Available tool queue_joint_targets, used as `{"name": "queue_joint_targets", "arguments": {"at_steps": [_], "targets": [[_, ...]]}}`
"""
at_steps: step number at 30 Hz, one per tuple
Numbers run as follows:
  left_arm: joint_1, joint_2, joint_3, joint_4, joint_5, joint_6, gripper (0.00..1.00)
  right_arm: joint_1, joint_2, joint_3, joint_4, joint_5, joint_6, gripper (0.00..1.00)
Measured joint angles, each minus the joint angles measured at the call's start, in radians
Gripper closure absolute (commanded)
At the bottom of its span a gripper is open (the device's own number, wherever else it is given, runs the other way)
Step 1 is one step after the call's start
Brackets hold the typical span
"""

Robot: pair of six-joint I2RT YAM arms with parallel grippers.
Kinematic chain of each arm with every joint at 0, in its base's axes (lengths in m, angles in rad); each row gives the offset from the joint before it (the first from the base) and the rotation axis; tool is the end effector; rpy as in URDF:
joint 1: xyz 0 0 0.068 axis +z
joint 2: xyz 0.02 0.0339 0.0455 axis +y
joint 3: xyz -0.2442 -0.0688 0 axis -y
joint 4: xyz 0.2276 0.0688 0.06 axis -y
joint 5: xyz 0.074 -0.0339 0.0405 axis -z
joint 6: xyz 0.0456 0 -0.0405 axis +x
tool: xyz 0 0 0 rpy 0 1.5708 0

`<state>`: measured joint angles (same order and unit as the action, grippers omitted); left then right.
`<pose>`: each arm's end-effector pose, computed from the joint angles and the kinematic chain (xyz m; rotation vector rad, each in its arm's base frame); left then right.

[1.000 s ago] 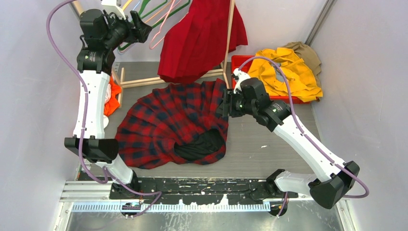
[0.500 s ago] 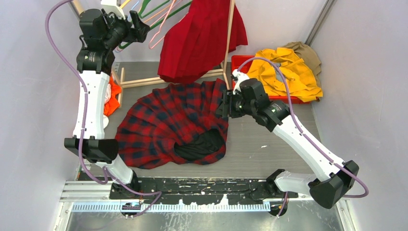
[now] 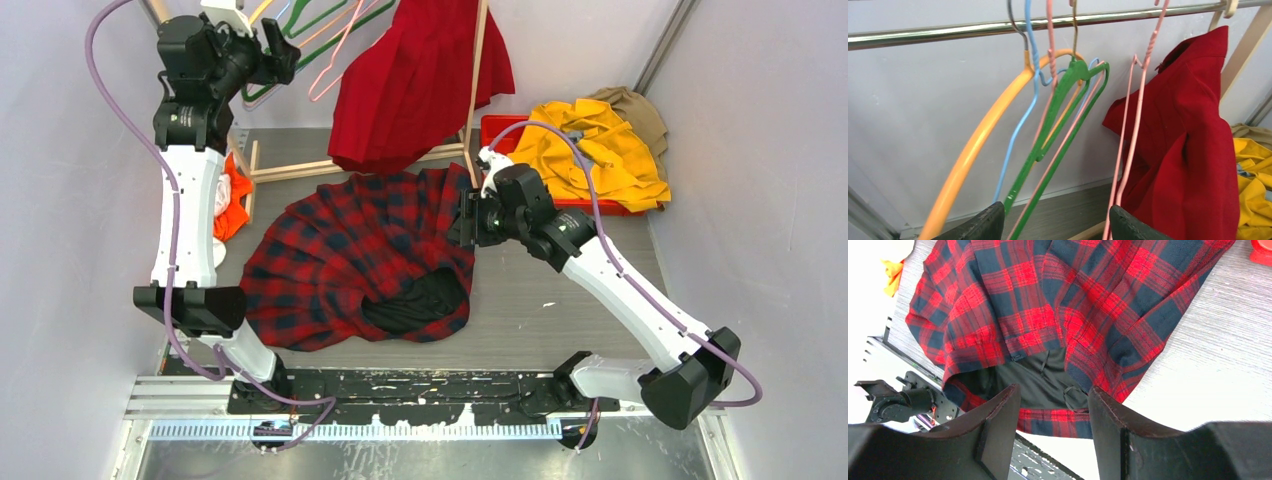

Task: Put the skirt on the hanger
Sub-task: Pick up the hanger from the clothesline.

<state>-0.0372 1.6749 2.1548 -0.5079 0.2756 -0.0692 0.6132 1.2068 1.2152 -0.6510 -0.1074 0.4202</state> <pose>0.3367 -0.0249 0.5114 0.1891 1.5948 -0.3027 0.2063 0.1511 0.3321 -0.2828 2.2799 0.6752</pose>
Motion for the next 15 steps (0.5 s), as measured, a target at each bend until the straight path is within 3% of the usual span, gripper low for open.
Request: {"name": "queue_joint_targets", "arguments": {"at_steps": [10,15], "targets": [[0.038,0.041,0.022,-0.002,0.008,-0.002,0.26,0.000,0.016,-0.001,0.003,-0.004,-0.001,0.42],[0.038,0.057,0.022,-0.006,0.040,-0.013,0.31,0.000,0.018,-0.002,0.008,-0.005,-0.002,0.43]]}}
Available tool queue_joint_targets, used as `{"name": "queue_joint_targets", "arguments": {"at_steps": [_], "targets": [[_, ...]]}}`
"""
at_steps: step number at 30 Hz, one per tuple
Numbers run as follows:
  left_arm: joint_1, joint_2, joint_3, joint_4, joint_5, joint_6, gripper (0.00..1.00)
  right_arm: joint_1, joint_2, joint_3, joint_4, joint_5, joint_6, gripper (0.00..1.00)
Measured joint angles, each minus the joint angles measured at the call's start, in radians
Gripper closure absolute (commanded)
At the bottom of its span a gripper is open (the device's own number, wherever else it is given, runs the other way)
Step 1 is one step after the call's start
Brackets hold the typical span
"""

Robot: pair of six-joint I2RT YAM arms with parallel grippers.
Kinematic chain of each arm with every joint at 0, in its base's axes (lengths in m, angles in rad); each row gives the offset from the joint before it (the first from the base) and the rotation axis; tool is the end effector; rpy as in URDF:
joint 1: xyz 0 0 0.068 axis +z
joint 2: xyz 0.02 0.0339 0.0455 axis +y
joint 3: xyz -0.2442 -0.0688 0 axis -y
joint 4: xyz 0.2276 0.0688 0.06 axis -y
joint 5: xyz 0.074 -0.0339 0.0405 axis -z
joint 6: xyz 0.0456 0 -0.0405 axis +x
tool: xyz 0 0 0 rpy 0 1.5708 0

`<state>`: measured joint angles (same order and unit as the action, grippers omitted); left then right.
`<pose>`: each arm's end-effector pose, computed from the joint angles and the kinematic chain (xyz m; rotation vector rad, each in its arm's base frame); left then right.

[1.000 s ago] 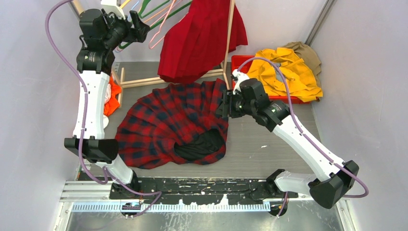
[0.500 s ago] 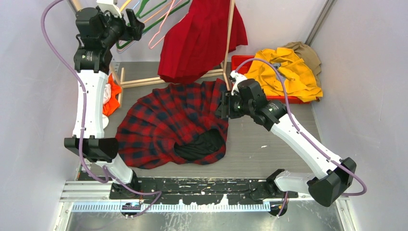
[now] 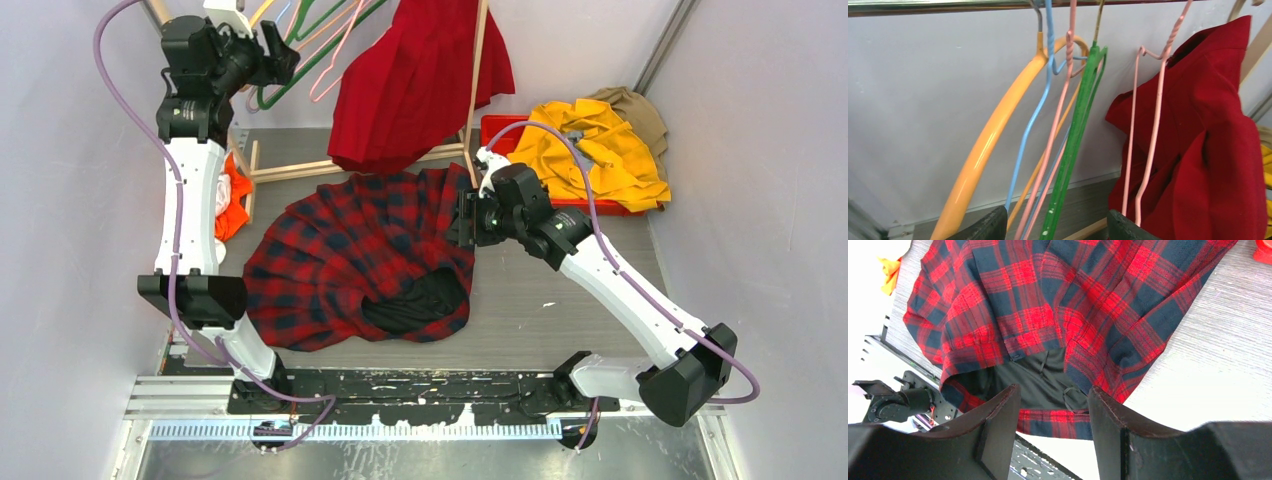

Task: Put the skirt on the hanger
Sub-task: Pick up the hanger from the clothesline.

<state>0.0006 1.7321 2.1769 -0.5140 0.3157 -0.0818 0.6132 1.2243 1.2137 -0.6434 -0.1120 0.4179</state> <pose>0.3559 -0.0139 0.4985 0.1746 1.6369 -0.3206 0.2097 0.1538 0.3282 -0.2886 2.2913 0.6742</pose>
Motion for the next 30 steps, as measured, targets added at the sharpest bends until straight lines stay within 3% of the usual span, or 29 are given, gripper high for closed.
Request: {"name": "queue_joint_targets", "arguments": {"at_steps": [5,14,17,21,27,30], "targets": [[0.000,0.001,0.000,0.000,0.045,-0.022,0.42,0.000,0.000,-0.001,0.001,-0.001,0.000,0.42],[0.000,0.005,0.000,-0.003,0.079,-0.039,0.52,0.000,0.000,-0.004,0.008,-0.002,-0.001,0.42],[0.000,0.012,0.000,-0.009,0.081,-0.041,0.65,0.000,0.000,-0.007,0.008,-0.002,-0.001,0.43],[0.000,0.021,0.000,-0.018,0.082,-0.042,0.70,0.000,0.000,-0.007,0.009,-0.002,-0.001,0.43],[0.000,0.047,0.015,-0.025,0.087,-0.045,0.87,0.000,0.007,-0.007,0.010,-0.002,-0.002,0.42],[0.000,0.048,0.015,-0.026,0.093,-0.050,0.90,0.000,0.016,-0.007,0.010,-0.002,-0.005,0.42]]}}
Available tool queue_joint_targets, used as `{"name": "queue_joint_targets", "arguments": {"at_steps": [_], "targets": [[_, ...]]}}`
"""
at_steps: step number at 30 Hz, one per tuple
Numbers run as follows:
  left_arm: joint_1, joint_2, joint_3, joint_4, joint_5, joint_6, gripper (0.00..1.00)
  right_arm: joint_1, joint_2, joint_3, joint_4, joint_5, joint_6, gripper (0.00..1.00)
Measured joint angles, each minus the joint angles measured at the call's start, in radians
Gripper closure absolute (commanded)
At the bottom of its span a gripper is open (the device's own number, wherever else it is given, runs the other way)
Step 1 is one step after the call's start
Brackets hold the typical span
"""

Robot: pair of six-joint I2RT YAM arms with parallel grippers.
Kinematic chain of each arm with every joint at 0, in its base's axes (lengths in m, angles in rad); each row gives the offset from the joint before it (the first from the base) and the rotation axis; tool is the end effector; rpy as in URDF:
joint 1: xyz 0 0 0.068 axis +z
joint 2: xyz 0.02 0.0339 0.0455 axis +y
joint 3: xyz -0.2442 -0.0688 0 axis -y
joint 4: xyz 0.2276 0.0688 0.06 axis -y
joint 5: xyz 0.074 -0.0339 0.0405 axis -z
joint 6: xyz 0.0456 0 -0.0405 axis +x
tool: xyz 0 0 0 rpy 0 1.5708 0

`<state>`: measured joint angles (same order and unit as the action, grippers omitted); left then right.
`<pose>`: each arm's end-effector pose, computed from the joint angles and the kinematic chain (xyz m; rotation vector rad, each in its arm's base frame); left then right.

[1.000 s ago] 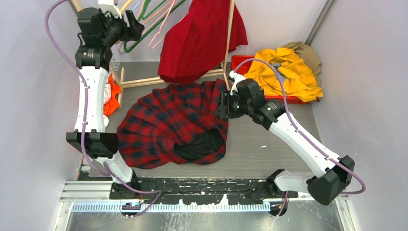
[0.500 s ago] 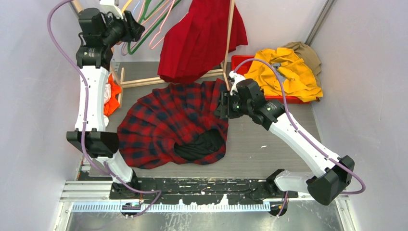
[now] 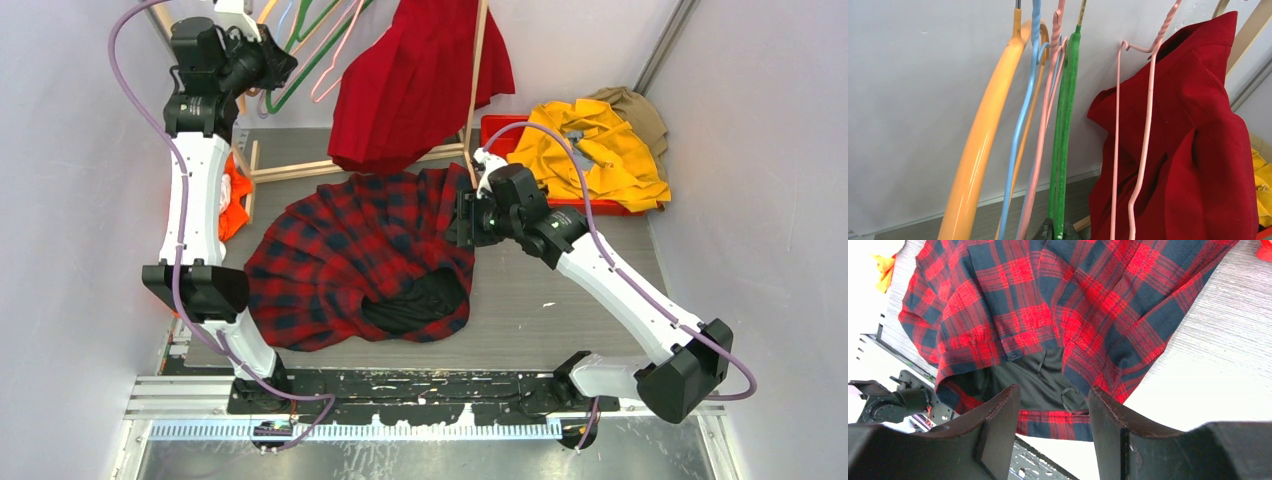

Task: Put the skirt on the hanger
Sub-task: Pick up the hanger from the clothesline.

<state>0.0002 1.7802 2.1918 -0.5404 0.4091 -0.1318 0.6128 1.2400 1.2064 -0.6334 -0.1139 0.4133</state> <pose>0.3702 -0.0181 0.4835 0.1949 1.6976 -0.4451 0.2129 0.1560 0.3230 -0.2951 2.3033 0.6683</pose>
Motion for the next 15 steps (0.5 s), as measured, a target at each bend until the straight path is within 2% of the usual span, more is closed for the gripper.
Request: {"name": "queue_joint_targets", "arguments": {"at_steps": [15], "targets": [[0.000,-0.082,-0.041,0.051,-0.010,-0.021,0.97,0.000,0.024,0.000,0.004,0.000,-0.011,0.42]]}}
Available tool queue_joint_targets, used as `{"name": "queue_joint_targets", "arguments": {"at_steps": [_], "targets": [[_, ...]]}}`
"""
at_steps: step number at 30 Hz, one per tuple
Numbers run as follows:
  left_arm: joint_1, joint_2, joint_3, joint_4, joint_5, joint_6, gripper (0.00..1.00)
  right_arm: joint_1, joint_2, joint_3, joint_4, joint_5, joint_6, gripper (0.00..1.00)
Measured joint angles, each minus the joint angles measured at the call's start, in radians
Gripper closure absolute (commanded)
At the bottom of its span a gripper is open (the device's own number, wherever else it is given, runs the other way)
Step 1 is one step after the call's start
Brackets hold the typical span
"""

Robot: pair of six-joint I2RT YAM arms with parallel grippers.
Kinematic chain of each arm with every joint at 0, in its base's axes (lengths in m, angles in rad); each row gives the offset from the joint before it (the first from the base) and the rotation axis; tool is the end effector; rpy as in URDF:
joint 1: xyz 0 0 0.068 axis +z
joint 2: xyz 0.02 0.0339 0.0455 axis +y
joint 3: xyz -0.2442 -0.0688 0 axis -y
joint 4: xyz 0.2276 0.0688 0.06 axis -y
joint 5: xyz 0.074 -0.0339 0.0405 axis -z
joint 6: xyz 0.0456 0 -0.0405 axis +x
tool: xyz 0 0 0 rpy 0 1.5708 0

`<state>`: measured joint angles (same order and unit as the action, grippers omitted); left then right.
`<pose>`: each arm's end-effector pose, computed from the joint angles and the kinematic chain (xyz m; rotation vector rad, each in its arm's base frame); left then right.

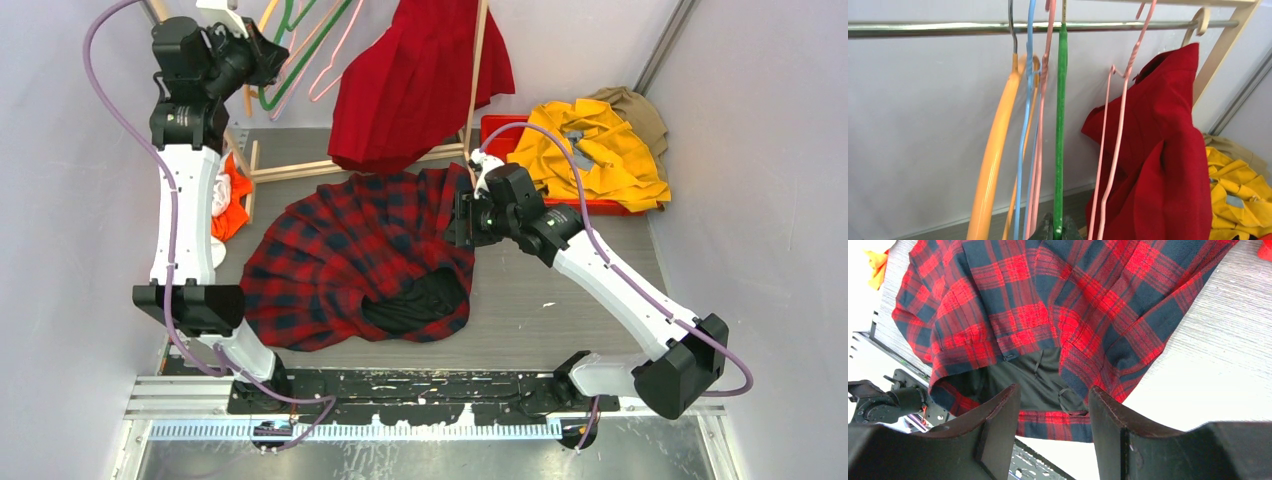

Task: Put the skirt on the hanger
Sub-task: Pick up the hanger from the clothesline.

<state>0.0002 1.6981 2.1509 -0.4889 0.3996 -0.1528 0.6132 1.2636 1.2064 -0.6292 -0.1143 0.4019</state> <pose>0.3454 -0.0177 0.5051 0.1883 1.6106 -0.4384 0.2171 0.1591 0.3175 -0.3097 2.3195 0.6553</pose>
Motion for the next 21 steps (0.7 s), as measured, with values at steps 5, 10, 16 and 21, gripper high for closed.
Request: {"name": "queue_joint_targets", "arguments": {"at_steps": [5,10,16,21], "targets": [[-0.001,-0.031,-0.003,-0.010,-0.003,0.000,0.97,0.000,0.000,0.000,0.001,0.000,0.000,0.42],[-0.001,-0.036,0.018,-0.070,-0.024,0.005,0.97,0.000,0.000,0.000,0.000,0.000,0.000,0.42],[-0.001,-0.121,-0.031,-0.189,-0.086,-0.002,0.99,0.000,0.000,0.000,0.001,0.000,0.000,0.43],[-0.001,-0.304,-0.231,-0.233,-0.113,-0.027,0.99,0.000,0.000,0.000,0.000,0.000,-0.003,0.42]]}}
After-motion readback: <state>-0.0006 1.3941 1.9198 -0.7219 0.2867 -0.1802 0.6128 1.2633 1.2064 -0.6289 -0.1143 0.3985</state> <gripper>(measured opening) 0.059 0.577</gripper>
